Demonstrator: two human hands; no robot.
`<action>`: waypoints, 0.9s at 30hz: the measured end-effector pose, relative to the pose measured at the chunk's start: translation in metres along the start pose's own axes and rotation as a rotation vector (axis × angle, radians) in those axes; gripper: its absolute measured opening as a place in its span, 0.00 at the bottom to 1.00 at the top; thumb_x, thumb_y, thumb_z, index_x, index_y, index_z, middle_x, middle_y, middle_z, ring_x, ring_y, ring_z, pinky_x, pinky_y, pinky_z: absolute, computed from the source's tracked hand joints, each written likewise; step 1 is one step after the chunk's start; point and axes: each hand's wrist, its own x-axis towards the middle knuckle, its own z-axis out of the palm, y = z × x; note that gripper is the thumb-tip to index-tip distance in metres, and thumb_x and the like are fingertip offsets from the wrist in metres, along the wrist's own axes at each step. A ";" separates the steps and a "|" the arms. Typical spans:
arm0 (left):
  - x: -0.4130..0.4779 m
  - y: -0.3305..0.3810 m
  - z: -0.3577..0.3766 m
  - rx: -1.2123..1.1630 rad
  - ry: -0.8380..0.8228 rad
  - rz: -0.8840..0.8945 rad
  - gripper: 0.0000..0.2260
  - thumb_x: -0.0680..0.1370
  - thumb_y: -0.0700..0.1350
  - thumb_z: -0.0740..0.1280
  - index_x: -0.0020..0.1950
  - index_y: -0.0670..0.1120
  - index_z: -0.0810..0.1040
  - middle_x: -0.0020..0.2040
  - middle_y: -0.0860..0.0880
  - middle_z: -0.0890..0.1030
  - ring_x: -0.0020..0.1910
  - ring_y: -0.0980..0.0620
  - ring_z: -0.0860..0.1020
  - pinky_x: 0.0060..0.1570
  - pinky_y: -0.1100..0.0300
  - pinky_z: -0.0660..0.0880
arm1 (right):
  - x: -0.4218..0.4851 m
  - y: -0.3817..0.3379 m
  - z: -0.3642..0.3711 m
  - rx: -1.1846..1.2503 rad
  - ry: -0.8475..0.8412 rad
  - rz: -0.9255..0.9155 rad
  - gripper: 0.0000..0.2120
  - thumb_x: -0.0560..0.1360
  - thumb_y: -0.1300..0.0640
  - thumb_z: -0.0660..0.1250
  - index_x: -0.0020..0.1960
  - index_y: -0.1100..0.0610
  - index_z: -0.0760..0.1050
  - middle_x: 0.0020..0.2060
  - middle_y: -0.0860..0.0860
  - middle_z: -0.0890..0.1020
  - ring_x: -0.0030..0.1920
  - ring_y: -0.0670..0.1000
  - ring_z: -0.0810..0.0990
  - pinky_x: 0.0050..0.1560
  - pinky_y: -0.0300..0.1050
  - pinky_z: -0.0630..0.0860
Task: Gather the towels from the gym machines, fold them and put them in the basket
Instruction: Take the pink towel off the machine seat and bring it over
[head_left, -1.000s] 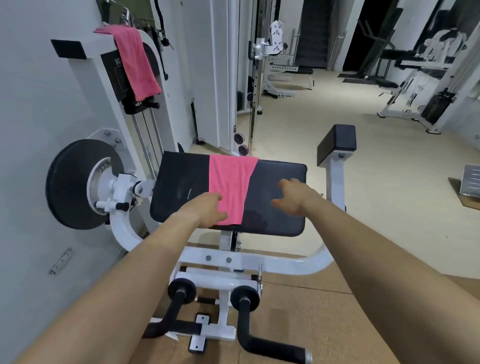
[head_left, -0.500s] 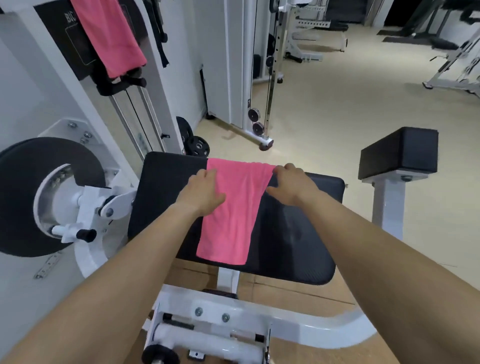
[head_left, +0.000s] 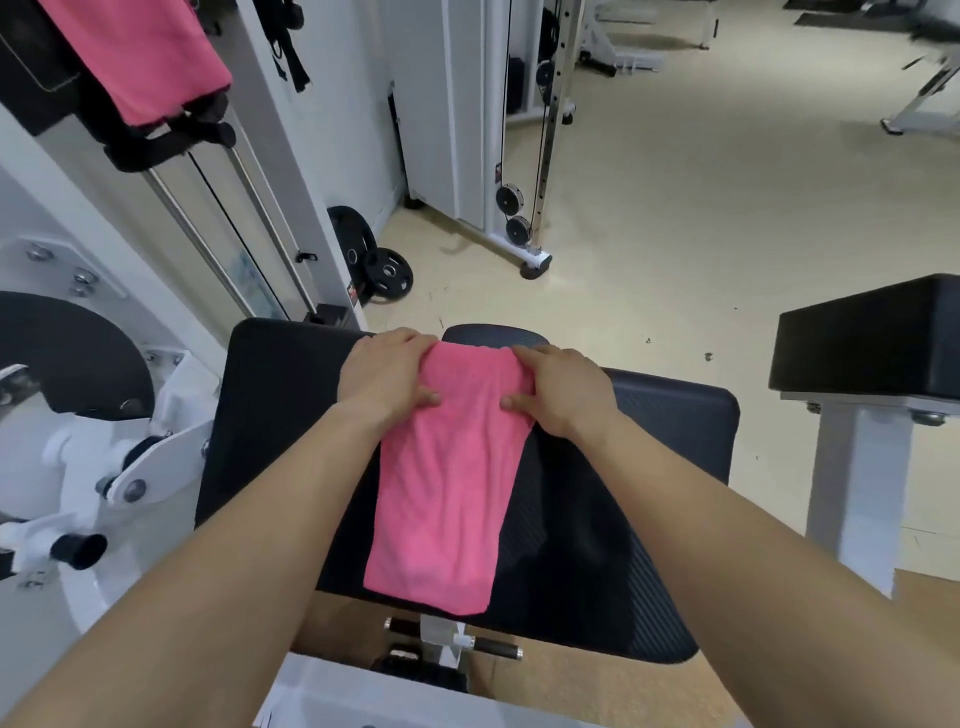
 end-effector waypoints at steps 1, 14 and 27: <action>0.001 0.000 -0.001 -0.025 0.018 -0.004 0.34 0.68 0.58 0.77 0.72 0.54 0.71 0.67 0.53 0.75 0.66 0.48 0.72 0.68 0.50 0.67 | -0.001 0.000 0.001 0.038 0.023 0.005 0.34 0.72 0.37 0.70 0.75 0.44 0.67 0.66 0.48 0.77 0.65 0.55 0.75 0.60 0.52 0.75; -0.054 0.002 -0.039 -0.122 0.127 -0.006 0.06 0.78 0.42 0.59 0.44 0.52 0.72 0.43 0.55 0.75 0.42 0.50 0.75 0.38 0.54 0.71 | -0.040 -0.032 -0.043 0.044 0.133 0.004 0.07 0.73 0.61 0.63 0.48 0.52 0.76 0.42 0.46 0.76 0.46 0.54 0.77 0.40 0.49 0.74; -0.154 -0.020 -0.144 -0.165 0.278 -0.010 0.06 0.83 0.49 0.60 0.55 0.51 0.75 0.49 0.53 0.77 0.47 0.50 0.75 0.44 0.53 0.72 | -0.132 -0.112 -0.126 0.036 0.253 -0.083 0.01 0.76 0.54 0.63 0.46 0.50 0.72 0.45 0.49 0.80 0.46 0.55 0.76 0.39 0.47 0.67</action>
